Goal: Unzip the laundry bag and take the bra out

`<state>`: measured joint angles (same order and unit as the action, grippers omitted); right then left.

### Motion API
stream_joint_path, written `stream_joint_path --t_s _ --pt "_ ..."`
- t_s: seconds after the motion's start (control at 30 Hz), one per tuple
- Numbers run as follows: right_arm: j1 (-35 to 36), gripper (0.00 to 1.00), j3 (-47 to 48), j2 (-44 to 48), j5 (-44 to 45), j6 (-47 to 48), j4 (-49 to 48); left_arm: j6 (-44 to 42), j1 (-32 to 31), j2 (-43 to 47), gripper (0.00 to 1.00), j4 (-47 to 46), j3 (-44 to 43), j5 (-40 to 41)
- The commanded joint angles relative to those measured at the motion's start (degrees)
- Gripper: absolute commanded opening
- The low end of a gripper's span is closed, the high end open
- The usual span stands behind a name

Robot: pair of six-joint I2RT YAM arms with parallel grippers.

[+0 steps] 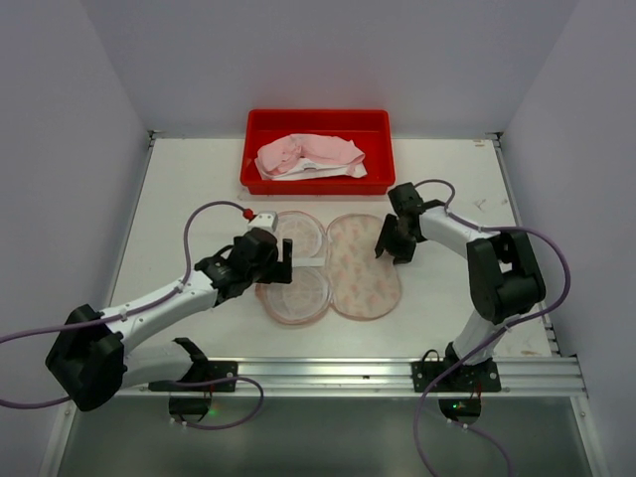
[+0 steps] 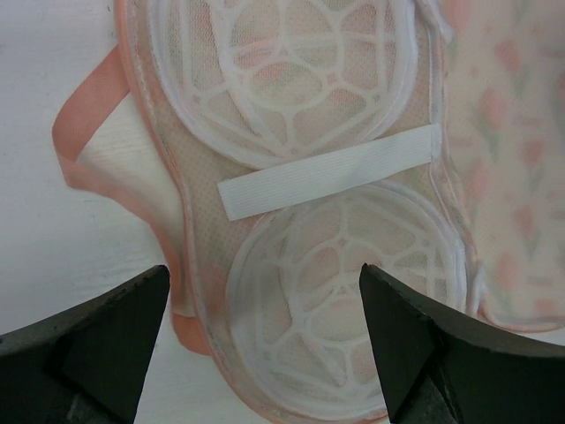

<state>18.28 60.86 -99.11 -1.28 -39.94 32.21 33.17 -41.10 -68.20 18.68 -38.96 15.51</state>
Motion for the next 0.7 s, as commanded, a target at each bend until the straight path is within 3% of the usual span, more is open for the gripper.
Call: stream_joint_path --t_s 0.0,0.13,0.23,0.37,0.67 --pt "1.7 0.5 1.5 -0.5 2.4 -0.9 2.8 -1.4 0.8 2.3 0.92 0.7 0.5 1.9" --pt "3.2 0.41 0.5 -1.5 2.8 -1.3 2.5 -1.1 1.6 3.3 0.92 0.3 1.2 1.5" --pt "3.5 0.28 0.1 -2.2 2.9 -1.6 2.0 -1.1 2.3 3.3 0.92 0.7 1.3 0.7" --pt "3.8 0.0 -0.7 -1.3 3.6 -1.7 1.4 -0.6 3.0 5.0 0.92 0.6 2.2 0.5" --pt "4.0 0.0 1.9 10.0 11.8 4.9 9.9 -0.3 3.7 5.8 0.92 3.5 0.6 -0.9"
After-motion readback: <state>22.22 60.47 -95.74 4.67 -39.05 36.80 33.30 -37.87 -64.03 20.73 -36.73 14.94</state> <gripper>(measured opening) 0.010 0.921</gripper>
